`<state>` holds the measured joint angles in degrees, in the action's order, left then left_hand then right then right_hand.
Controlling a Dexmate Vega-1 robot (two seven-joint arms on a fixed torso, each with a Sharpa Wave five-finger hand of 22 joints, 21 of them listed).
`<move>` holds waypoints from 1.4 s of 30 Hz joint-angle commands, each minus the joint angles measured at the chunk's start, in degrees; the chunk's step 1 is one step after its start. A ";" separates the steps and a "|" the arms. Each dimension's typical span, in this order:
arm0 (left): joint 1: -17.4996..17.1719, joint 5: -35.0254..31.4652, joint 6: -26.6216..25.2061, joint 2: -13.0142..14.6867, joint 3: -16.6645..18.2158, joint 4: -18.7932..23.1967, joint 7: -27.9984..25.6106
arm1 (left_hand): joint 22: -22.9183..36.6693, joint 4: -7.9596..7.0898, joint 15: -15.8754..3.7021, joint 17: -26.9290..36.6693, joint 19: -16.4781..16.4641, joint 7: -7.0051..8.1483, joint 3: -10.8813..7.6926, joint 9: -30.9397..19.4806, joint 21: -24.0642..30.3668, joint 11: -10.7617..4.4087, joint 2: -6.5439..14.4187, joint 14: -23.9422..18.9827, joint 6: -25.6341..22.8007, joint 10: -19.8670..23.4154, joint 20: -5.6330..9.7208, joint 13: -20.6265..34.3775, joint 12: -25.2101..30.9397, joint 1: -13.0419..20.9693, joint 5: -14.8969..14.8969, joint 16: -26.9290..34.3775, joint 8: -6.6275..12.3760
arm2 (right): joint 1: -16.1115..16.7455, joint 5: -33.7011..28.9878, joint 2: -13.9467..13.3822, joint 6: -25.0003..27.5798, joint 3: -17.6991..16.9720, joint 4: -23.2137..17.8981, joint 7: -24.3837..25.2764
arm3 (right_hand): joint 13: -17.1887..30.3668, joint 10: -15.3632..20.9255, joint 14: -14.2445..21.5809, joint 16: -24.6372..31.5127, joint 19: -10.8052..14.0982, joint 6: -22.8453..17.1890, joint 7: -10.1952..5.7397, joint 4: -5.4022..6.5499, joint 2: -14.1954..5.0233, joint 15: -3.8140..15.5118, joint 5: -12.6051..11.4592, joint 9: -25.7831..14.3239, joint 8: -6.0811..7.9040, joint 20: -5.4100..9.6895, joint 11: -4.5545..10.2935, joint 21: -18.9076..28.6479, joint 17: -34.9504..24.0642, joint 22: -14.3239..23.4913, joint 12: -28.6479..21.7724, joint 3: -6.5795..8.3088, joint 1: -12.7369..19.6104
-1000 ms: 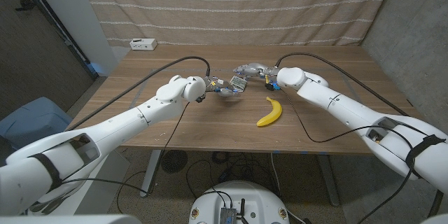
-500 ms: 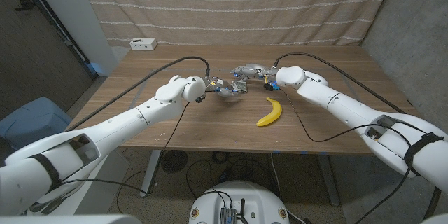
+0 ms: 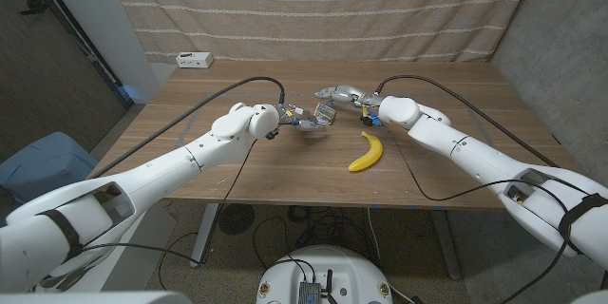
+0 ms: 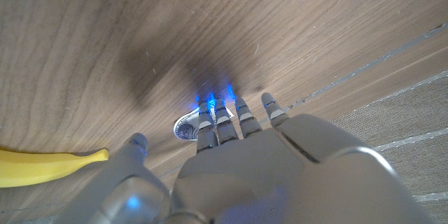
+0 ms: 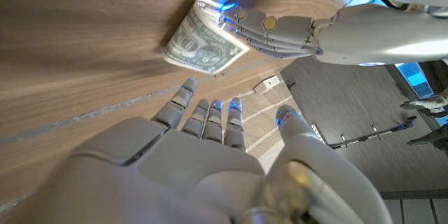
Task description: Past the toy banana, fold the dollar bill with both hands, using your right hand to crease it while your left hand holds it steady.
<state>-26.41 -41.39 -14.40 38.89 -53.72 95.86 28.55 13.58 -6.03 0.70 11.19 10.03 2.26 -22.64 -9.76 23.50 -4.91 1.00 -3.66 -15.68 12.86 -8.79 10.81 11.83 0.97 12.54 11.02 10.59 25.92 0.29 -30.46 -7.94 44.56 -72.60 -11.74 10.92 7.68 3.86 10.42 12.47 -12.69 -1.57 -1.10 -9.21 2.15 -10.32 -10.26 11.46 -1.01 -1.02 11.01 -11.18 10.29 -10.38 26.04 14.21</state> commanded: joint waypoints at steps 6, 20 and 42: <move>0.27 -0.22 0.52 -0.17 -0.11 -0.30 0.11 | 0.17 -0.03 -0.06 0.09 1.68 -0.09 0.27 -0.40 0.34 -0.42 -0.43 0.21 -1.12 -0.01 0.24 0.29 0.11 0.18 0.46 0.36 0.20 | 8.37 -7.77 -2.44 6.75 -4.05 -10.78 18.16 | 0.62 22.75 24.05 11.89 11.02 -22.67 4.69 1.78 -0.04 -3.99 0.36 -0.33 3.88 -2.55 -7.13 4.95 -4.61 1.20 -6.24 -0.97 -0.55; 0.71 0.07 1.00 -0.57 -0.24 -1.22 0.07 | 0.17 -0.19 -0.12 0.06 1.77 -0.09 0.51 -0.40 0.36 -0.20 -0.43 0.21 -0.99 -0.19 0.22 0.28 0.06 0.25 0.61 0.38 0.17 | 2.43 -3.77 -1.96 5.42 -0.74 -5.18 3.69 | 0.55 29.78 29.43 15.14 16.69 -29.42 6.90 2.60 0.53 -5.15 0.31 -0.32 2.83 -2.75 -8.68 8.22 -7.74 1.65 -7.18 -2.03 -1.84; 1.26 0.35 0.74 -1.00 -0.59 -1.96 0.14 | 0.16 -0.37 -0.10 0.04 1.81 -0.15 0.79 -0.40 0.41 -0.04 -0.43 0.22 -0.96 -0.18 0.26 0.28 0.10 0.29 0.75 0.40 0.20 | -2.75 -2.58 0.21 4.40 2.62 1.55 -4.97 | 0.38 30.82 29.56 13.31 16.70 -31.14 7.18 5.04 1.05 -5.21 -0.14 -0.31 1.83 -2.59 -8.52 8.53 -6.26 1.45 -6.36 -3.13 -4.72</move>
<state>-25.37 -41.14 -13.54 38.05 -54.09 94.23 28.76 13.58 -6.31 0.70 11.21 10.02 1.88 -21.96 -9.79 23.50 -4.91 1.00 -3.66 -16.11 12.44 -8.79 10.77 11.70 0.97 12.99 11.02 10.41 25.22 -3.32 -31.23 -2.43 45.91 -74.19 -12.78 11.18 38.79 33.84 24.12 29.06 -44.07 5.75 3.66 -7.86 -3.07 -10.19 -10.39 13.48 -4.09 -9.80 19.30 -17.46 11.71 -17.13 22.84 9.96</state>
